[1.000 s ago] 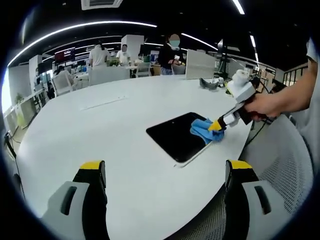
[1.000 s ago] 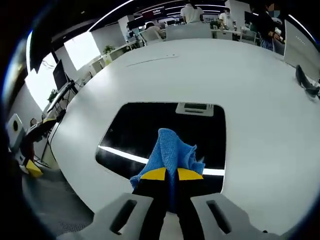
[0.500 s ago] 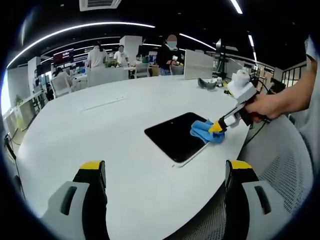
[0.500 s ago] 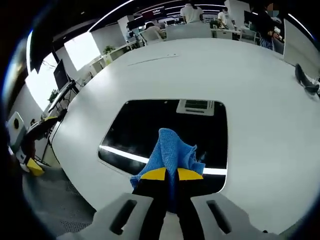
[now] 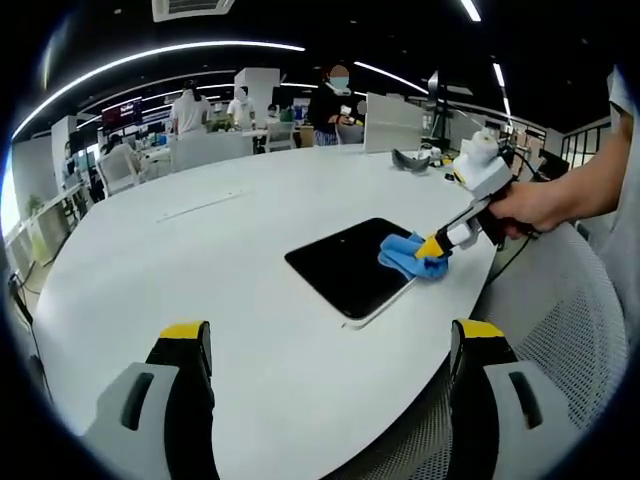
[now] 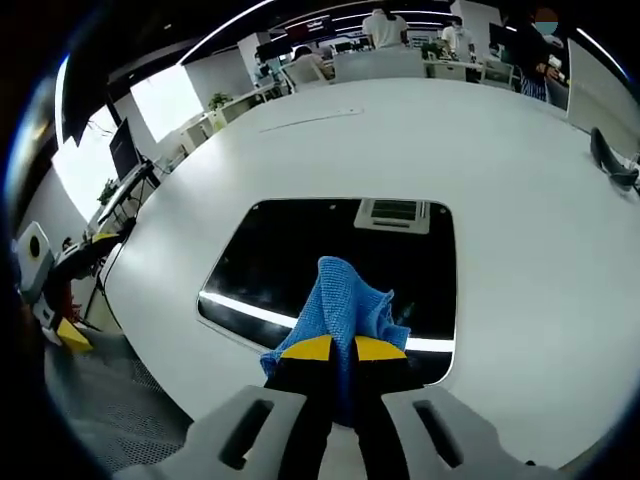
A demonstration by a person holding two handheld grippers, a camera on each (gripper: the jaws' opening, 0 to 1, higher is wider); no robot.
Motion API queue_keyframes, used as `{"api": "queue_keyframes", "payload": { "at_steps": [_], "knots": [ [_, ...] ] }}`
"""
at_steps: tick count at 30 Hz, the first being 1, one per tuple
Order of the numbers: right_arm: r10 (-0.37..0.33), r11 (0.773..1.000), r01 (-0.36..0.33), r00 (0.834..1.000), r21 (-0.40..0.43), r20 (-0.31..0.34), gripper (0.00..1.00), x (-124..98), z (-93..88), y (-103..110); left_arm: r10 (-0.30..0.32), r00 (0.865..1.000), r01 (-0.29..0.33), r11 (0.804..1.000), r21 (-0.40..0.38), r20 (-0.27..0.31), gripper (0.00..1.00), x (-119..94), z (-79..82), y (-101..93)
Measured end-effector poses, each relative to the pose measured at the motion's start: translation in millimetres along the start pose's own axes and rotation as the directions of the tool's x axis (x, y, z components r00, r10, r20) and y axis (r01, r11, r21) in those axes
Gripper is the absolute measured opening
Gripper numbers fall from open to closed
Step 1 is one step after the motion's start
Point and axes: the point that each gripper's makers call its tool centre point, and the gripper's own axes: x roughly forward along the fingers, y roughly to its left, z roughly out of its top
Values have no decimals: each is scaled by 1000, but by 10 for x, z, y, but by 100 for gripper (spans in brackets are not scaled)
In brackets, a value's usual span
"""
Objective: Wipe the mirror surface with the cleaning cloth until all visible marks leave the cleaned area.
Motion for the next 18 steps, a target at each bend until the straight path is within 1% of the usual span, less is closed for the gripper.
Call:
{"api": "queue_keyframes", "payload": {
  "at_steps": [7,10,12,14,16,18],
  "knots": [
    [2,1000,-2,1000,1,0,1,-5,-1,-1,1,1000,-1,1000,1,-2,99,-4,1,-5],
    [6,999,-6,1000,-39,-10,1,-13,-5,1,4,1000,-4,1000,0,0,99,-4,10,3],
    [10,999,-11,1000,-40,-18,1,-19,-4,-6,15,1000,-15,1000,8,14,99,-11,46,26],
    [18,999,-19,1000,-34,-20,1,-20,-2,-27,14,1000,-14,1000,0,23,99,-12,61,33],
    [26,999,-26,999,-33,-20,1,-23,-6,-27,12,1000,-12,1000,-3,9,99,-6,33,28],
    [27,999,-28,999,-32,-21,1,-25,-5,-40,8,1000,-8,1000,-5,10,99,-6,35,22]
  ]
}}
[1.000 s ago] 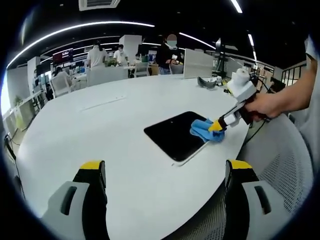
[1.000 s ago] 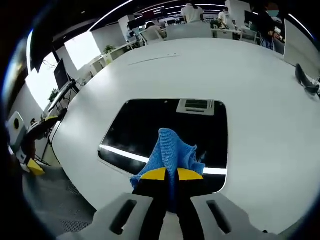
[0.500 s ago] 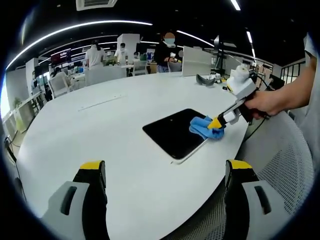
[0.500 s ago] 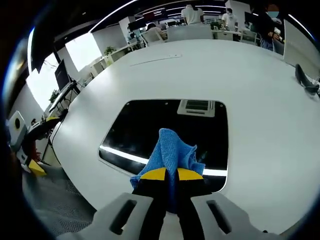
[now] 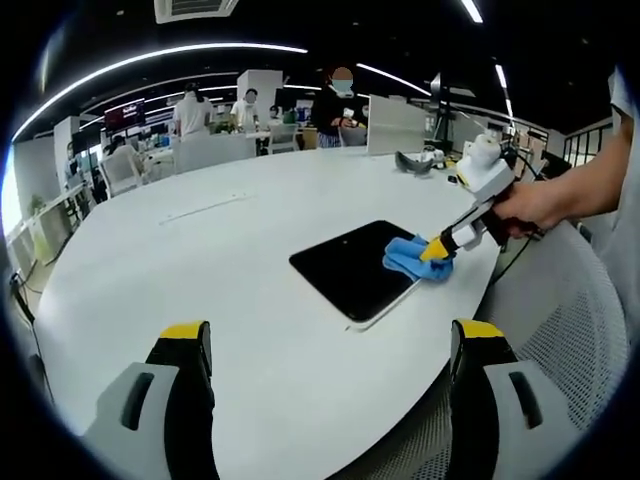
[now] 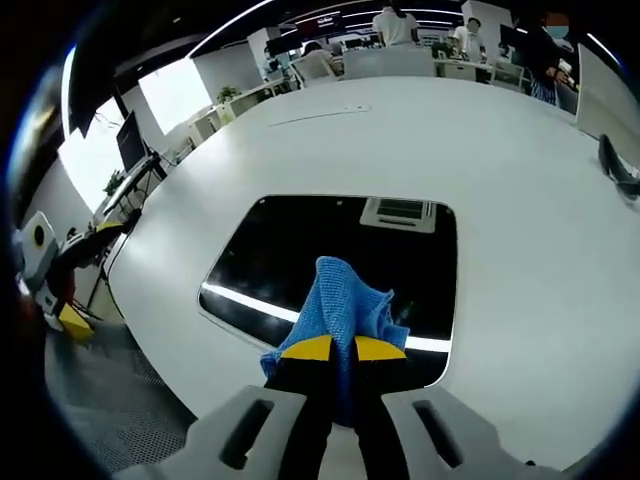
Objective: Wipe the mirror surface with the cleaning cloth until all visible marks leave the cleaned area.
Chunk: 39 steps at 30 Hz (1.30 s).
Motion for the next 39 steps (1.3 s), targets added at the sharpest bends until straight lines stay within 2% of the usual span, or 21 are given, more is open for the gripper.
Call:
{"api": "queue_keyframes", "payload": {
  "at_steps": [30,39],
  "knots": [
    [-27,997,27,1000,75,-3,1,-109,-61,-336,5,1000,-5,1000,-1,-2,99,14,-11,36],
    [-39,997,39,999,66,-8,1,-121,-68,-384,11,1000,-11,1000,-2,7,99,14,2,68]
  ]
}}
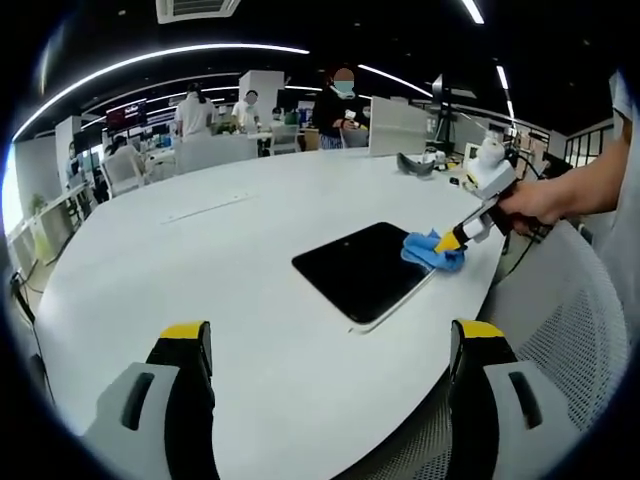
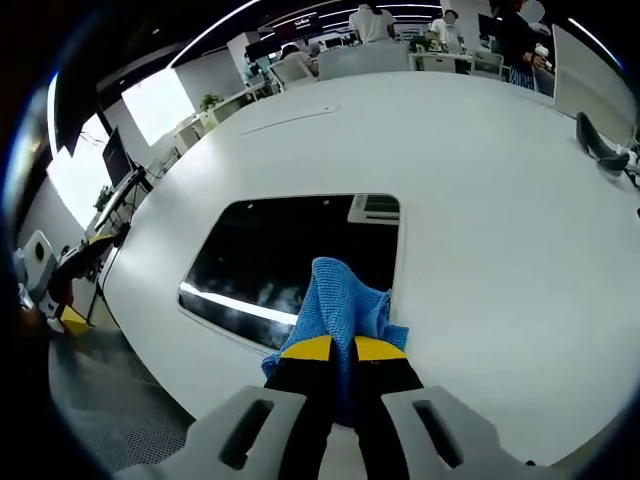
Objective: Wipe the mirror surface with the cleaning cloth until all visible marks leave the cleaned area.
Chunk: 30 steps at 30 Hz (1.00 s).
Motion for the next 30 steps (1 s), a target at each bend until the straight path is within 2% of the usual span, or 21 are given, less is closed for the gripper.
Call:
{"api": "queue_keyframes", "payload": {
  "at_steps": [6,8,10,16,19,30],
  "knots": [
    [-8,1000,8,1000,5,-6,1,9,15,-3,-2,1000,2,1000,-4,4,99,-4,11,-8],
    [-11,1000,11,1000,10,-5,1,8,18,-6,-30,999,32,999,-38,35,99,-16,72,-59],
    [-15,1000,15,1000,12,-1,1,12,24,-12,-33,998,36,998,-51,60,99,-37,120,-55],
    [-26,999,26,1000,22,6,1,27,66,-30,-30,999,32,998,-49,42,99,-24,76,-67],
    [-29,999,29,1000,37,8,1,46,107,-58,-29,999,30,999,-43,15,99,-10,16,-63],
    [-55,998,54,998,32,21,1,183,309,-149,-11,1000,11,999,-33,5,99,-13,-5,-22]
  ]
}}
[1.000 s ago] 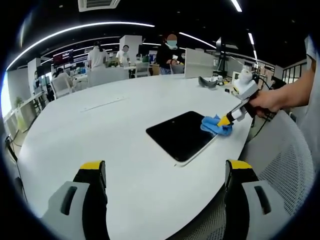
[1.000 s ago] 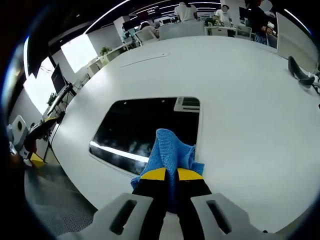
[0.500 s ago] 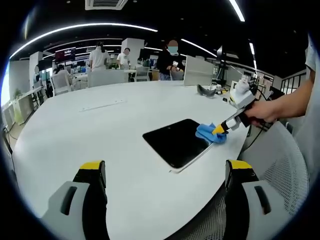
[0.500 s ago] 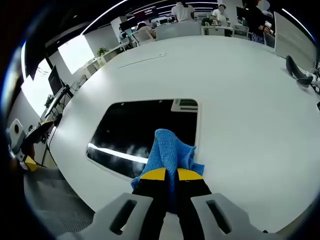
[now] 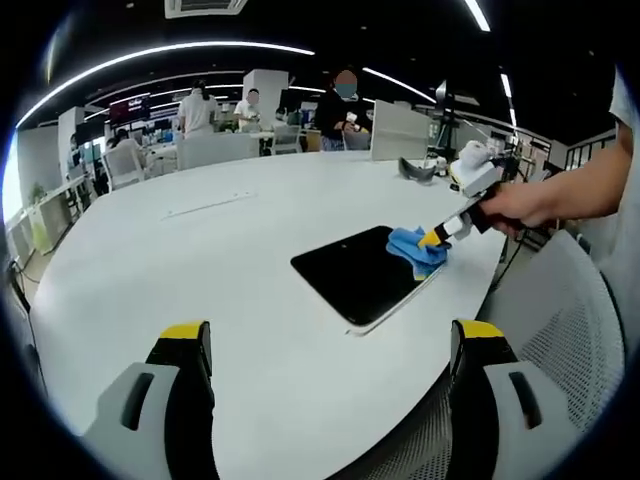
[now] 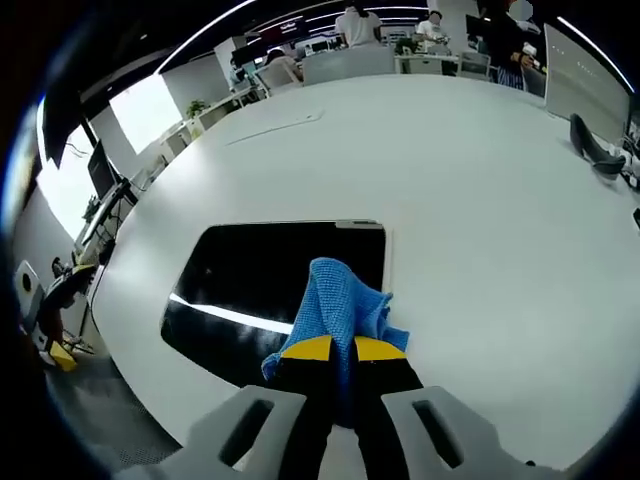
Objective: Wipe the mirror surface with the cleaning cloth until all visible marks leave the cleaned area.
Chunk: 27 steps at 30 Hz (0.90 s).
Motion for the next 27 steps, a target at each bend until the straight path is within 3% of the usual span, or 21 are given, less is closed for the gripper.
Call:
{"api": "queue_keyframes", "payload": {
  "at_steps": [27],
  "knots": [
    [-56,996,57,998,-72,8,0,357,506,-187,23,1000,-23,1000,5,5,99,-4,1,64]
  ]
}}
